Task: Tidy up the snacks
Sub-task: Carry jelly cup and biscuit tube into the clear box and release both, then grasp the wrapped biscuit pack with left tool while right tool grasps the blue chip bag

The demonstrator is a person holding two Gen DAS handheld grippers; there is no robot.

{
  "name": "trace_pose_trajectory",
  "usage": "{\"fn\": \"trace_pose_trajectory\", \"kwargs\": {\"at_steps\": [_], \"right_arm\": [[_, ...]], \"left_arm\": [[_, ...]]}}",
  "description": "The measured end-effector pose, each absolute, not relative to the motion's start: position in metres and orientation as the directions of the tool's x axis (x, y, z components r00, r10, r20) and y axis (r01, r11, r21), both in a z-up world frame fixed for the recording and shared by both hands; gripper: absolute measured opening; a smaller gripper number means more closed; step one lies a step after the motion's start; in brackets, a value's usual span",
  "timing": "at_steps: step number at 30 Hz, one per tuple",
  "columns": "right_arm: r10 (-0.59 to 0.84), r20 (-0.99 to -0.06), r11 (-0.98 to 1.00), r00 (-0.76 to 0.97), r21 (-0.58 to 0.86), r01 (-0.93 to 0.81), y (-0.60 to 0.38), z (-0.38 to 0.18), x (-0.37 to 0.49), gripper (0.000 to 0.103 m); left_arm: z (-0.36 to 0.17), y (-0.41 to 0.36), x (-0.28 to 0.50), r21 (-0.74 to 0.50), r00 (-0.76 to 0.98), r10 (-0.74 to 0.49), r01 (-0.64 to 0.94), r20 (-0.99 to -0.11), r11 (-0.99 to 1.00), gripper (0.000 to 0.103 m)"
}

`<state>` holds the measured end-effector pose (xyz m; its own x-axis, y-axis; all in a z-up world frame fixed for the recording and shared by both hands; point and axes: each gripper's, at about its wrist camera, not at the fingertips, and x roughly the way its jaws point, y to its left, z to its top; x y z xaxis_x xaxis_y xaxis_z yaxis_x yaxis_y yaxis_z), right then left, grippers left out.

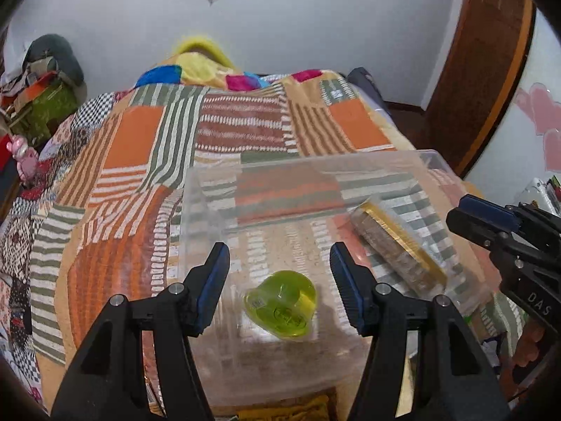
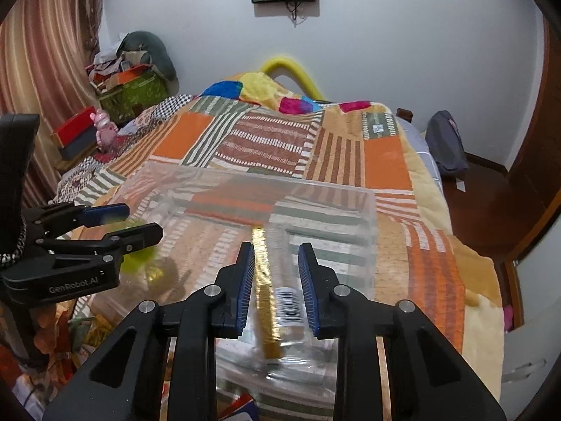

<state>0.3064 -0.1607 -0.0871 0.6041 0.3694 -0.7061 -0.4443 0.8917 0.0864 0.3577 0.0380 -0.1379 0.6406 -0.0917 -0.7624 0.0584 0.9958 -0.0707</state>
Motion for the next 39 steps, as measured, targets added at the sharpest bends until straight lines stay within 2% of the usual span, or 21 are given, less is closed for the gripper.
{"fn": "trace_pose_trajectory", "kwargs": {"at_steps": [12, 17, 27, 33, 37, 39], "right_arm": [[0.378, -0.66, 0.895, 0.649, 0.082, -0.438, -0.189, -0.059, 0.262, 0.042], [0.379, -0.659, 0.896, 0.65, 0.086, -0.435, -0.197, -0.059, 0.241, 0.049], [0.341, -0.692, 0.904, 0.636, 0.056, -0.425, -0.2, -0.079, 0.206, 0.059], [0.335, -0.725, 0.908, 0.601, 0.079, -0.412, -0.199, -0.099, 0.197, 0.066], [0.323, -0.752, 0.91, 0.575, 0.081, -0.406, -0.195, -0.115, 0.196, 0.077], [0.308, -0.769, 0.911, 0.56, 0.068, -0.408, -0.192, -0.122, 0.199, 0.077]], "left_arm": [[-0.075, 0.068, 0.288, -0.075, 0.74, -0.1, 0.068, -0.665, 0.995, 0.071], [-0.07, 0.095, 0.255, -0.054, 0.741, -0.059, 0.03, -0.669, 0.998, 0.074], [-0.115, 0.156, 0.197, -0.028, 0.665, 0.034, -0.083, -0.746, 0.996, 0.074], [-0.163, 0.178, 0.175, -0.054, 0.595, 0.038, -0.136, -0.803, 0.989, 0.074], [-0.19, 0.188, 0.166, -0.082, 0.552, 0.021, -0.161, -0.834, 0.984, 0.074], [-0.202, 0.191, 0.162, -0.089, 0.536, 0.015, -0.167, -0.844, 0.982, 0.074]]}}
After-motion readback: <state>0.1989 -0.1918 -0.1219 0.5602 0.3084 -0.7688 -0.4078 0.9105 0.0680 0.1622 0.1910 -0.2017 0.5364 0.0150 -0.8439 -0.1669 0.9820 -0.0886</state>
